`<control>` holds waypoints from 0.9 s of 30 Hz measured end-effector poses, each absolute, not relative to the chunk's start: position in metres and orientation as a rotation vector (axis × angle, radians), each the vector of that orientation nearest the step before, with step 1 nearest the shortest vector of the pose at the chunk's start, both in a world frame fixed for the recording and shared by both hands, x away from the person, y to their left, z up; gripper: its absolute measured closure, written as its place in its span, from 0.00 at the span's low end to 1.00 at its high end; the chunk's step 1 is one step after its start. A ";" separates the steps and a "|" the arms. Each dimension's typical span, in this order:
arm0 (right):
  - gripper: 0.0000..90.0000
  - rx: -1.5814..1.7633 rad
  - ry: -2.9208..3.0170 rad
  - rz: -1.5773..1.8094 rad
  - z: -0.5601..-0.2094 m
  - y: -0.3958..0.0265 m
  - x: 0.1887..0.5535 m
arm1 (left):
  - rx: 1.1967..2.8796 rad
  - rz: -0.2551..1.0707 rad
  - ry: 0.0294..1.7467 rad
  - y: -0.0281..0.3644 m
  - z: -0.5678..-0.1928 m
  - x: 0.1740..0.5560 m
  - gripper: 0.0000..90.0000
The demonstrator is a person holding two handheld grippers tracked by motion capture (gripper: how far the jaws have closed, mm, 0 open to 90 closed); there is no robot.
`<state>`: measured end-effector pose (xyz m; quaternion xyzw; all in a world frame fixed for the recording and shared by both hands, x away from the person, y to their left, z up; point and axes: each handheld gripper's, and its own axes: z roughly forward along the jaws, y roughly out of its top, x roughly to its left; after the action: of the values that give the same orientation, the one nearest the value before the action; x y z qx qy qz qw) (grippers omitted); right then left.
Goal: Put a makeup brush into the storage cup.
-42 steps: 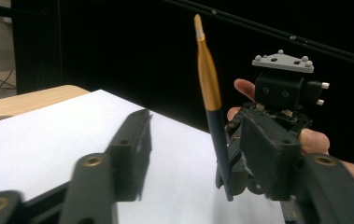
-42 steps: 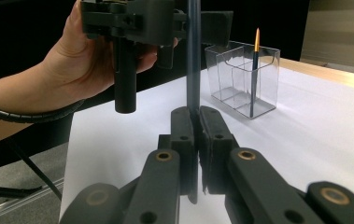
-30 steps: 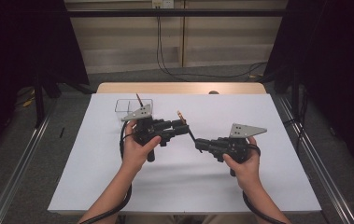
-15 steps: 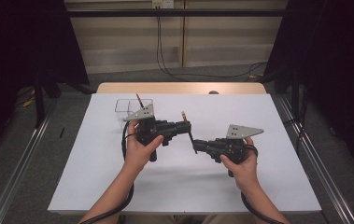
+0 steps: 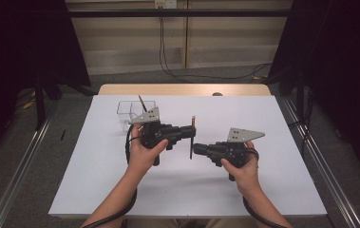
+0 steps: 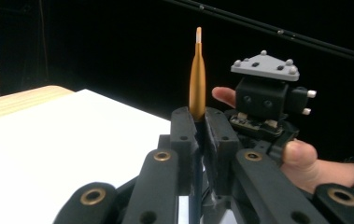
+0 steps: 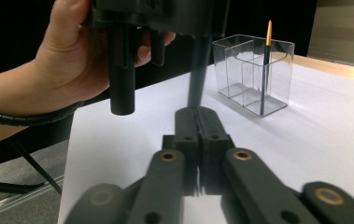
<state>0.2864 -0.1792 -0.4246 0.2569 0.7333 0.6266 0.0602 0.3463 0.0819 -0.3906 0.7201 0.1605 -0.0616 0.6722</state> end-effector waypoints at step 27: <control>0.13 0.840 2.169 1.816 -0.423 -0.216 0.278 | 1.616 -0.086 0.364 0.097 -0.386 0.346 0.92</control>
<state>0.2780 -0.2155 -0.4227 0.2835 0.7317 0.6125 0.0953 0.3463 0.0968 -0.3863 0.7185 0.1617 -0.0384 0.6753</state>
